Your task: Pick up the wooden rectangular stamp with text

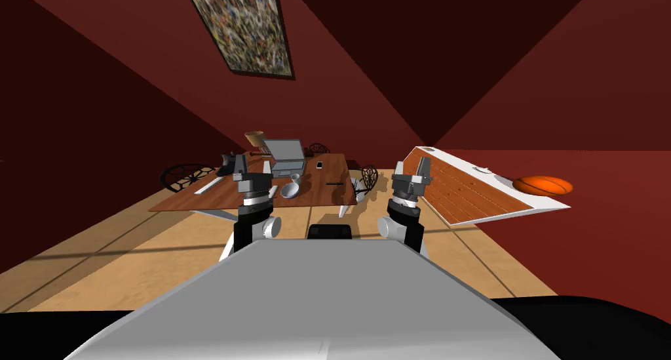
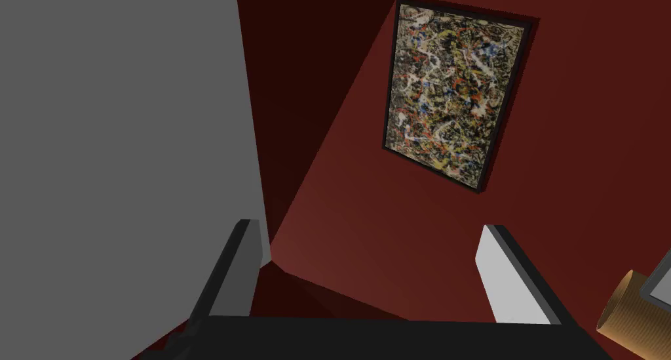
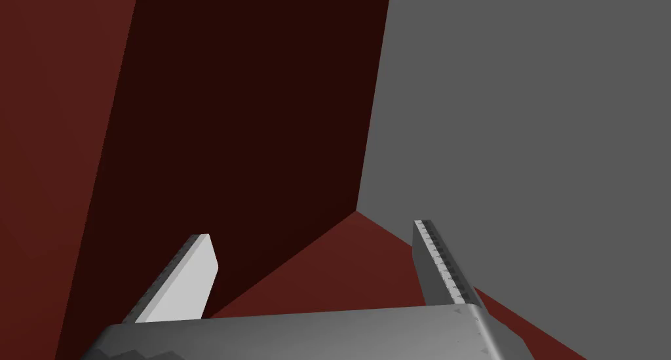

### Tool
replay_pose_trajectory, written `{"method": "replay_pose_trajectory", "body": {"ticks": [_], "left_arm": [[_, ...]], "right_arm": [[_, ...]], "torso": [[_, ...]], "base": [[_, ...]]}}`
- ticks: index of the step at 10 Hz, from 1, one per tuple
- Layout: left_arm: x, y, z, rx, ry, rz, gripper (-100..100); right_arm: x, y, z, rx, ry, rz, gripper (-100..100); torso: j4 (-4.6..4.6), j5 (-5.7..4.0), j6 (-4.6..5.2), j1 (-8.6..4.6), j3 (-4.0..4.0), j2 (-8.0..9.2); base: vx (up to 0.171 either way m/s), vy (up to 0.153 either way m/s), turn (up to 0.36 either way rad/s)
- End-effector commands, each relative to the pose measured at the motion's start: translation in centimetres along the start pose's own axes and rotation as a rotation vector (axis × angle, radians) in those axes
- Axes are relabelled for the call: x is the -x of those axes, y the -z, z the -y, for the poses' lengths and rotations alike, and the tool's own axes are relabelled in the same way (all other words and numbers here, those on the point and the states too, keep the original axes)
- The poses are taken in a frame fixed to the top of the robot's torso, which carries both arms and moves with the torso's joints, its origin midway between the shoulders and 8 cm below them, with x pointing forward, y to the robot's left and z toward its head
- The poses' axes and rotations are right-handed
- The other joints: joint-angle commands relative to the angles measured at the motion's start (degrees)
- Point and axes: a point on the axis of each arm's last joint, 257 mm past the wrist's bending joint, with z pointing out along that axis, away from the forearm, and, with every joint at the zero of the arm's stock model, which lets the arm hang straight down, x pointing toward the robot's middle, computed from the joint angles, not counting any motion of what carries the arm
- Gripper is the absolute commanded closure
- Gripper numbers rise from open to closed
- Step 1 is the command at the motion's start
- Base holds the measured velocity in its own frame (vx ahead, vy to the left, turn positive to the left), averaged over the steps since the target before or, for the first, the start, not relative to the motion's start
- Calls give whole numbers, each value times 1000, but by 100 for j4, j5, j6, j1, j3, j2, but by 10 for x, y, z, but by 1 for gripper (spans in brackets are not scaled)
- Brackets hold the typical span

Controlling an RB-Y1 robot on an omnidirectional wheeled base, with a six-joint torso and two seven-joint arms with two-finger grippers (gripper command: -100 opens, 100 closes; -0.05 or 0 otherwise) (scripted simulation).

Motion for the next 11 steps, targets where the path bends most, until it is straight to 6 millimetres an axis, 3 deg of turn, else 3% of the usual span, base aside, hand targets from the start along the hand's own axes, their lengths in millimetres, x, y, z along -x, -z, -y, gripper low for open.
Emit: {"method": "replay_pose_trajectory", "body": {"ticks": [1,5,11], "left_arm": [[2,-2,-6,20,-8,-29,-100],[19,-6,-28,90,-14,-49,-100],[71,-10,-78,250,-8,3,-100]], "right_arm": [[0,0,0,0,0,0,0],[0,0,0,0,0,0,0],[0,0,0,0,0,0,0]], "torso": [[0,0,0,0,0,0],[3,-5,2,-20,7,12],[2,-4,-3,-16,4,7]], "base": [[-13,-26,-161],[-30,-52,-218],[-16,-64,-281]]}}
